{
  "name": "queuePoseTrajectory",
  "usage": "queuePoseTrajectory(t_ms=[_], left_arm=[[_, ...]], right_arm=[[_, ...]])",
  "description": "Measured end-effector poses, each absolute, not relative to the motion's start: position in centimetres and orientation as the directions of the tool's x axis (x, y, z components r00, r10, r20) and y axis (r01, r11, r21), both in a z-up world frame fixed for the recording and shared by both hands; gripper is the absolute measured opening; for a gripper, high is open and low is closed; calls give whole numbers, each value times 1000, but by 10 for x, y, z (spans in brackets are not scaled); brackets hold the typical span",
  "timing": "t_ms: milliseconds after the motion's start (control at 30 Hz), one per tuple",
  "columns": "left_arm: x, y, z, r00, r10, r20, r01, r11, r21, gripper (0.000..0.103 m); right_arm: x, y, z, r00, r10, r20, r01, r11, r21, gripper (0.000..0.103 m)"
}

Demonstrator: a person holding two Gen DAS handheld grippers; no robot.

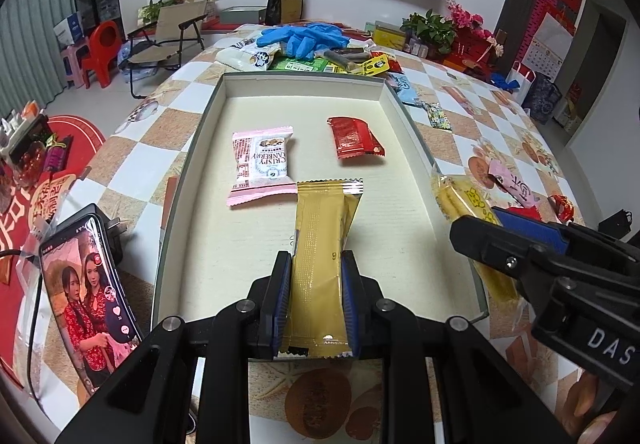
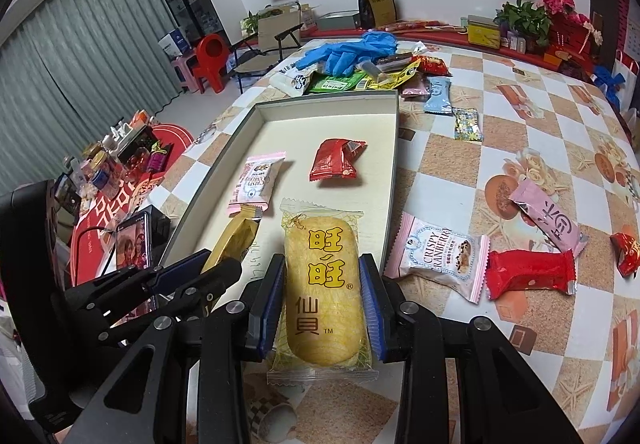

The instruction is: Organize snacks

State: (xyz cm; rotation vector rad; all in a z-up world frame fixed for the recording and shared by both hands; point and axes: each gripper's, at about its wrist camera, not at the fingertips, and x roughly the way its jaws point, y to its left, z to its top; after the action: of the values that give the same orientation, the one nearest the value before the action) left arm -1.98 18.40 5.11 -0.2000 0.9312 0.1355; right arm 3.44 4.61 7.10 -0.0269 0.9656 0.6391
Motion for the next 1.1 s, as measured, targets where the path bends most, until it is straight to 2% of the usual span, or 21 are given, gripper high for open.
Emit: queuePoseTrajectory(t_ms=[1100], left_arm=[[-16, 181, 47, 583, 9, -812, -195, 972, -129, 26]], right_arm=[[31, 52, 70, 408, 501, -763, -512, 818, 263, 38]])
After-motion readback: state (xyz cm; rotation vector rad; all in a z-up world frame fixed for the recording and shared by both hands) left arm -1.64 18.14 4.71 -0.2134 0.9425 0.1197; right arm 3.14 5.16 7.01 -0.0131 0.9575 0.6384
